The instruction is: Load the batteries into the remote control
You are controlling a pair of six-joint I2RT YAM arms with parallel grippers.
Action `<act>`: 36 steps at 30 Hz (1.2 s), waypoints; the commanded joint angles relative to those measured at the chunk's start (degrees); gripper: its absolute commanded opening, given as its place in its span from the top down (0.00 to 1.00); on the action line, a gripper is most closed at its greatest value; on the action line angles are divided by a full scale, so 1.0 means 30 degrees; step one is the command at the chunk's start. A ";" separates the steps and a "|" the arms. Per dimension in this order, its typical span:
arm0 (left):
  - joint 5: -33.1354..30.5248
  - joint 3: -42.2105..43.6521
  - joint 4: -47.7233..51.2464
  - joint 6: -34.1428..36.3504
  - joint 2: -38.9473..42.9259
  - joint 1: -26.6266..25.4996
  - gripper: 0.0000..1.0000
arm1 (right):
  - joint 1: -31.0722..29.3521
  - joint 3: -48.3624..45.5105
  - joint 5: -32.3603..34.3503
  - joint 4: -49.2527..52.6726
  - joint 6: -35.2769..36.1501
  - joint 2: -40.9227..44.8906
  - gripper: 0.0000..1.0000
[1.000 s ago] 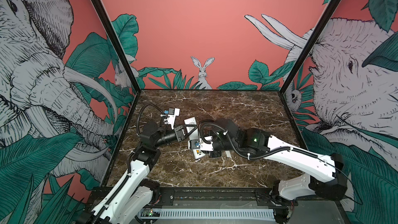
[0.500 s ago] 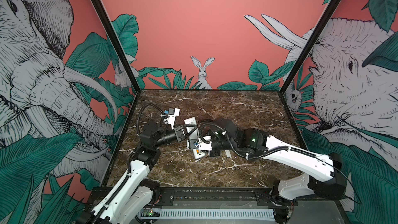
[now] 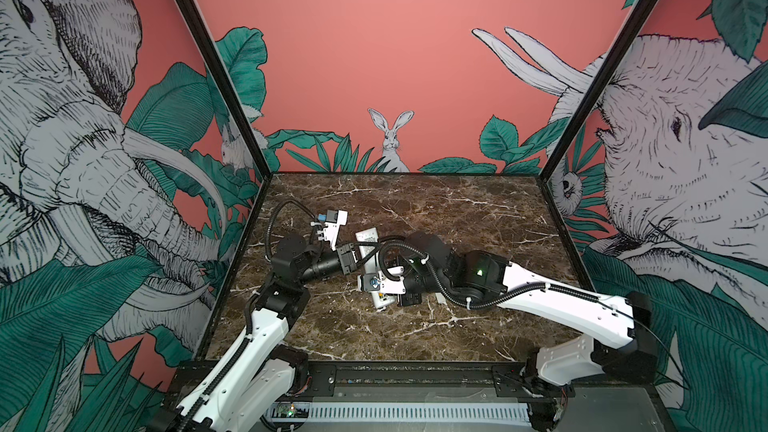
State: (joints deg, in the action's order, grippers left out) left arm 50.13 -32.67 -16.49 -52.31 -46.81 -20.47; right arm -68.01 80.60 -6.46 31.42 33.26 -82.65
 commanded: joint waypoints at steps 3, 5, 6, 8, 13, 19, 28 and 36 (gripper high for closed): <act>0.0518 -0.0744 -0.0798 -0.0285 0.0474 -0.0066 1.00 | -0.0109 -0.0495 0.0091 -0.0485 0.0308 -0.0457 0.86; 0.0492 -0.0684 -0.0876 -0.0316 0.0488 -0.0067 1.00 | -0.0102 -0.0637 0.0111 -0.0522 0.0311 -0.0475 0.86; 0.0513 -0.0692 -0.0888 -0.0316 0.0503 -0.0069 1.00 | -0.0094 -0.0724 0.0112 -0.0499 0.0312 -0.0487 0.87; 0.0478 -0.0657 -0.0973 -0.0394 0.0470 -0.0076 1.00 | -0.0094 -0.0870 0.0034 -0.0503 0.0311 -0.0523 0.87; 0.0430 -0.0735 -0.1058 -0.0456 0.0484 -0.0062 1.00 | -0.0091 -0.1032 -0.0132 -0.0391 0.0246 -0.0691 0.88; 0.0283 -0.0701 -0.1099 -0.0510 0.0525 -0.0051 1.00 | -0.0098 -0.1281 0.0035 -0.0498 0.0139 -0.0726 0.89; -0.0173 -0.0599 -0.0750 -0.0262 0.0530 -0.0040 1.00 | -0.0102 -0.1510 0.1374 -0.1140 -0.0066 -0.0557 0.93; -0.1212 -0.0423 -0.0187 0.0255 0.0187 -0.0025 1.00 | -0.0153 -0.1530 0.0950 -0.2184 -0.1166 0.1150 0.75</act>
State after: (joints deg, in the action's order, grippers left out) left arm 46.78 -32.67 -14.46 -51.37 -46.87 -20.47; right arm -68.29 76.40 -3.64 26.39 31.75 -81.82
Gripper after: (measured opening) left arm 0.203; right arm 0.244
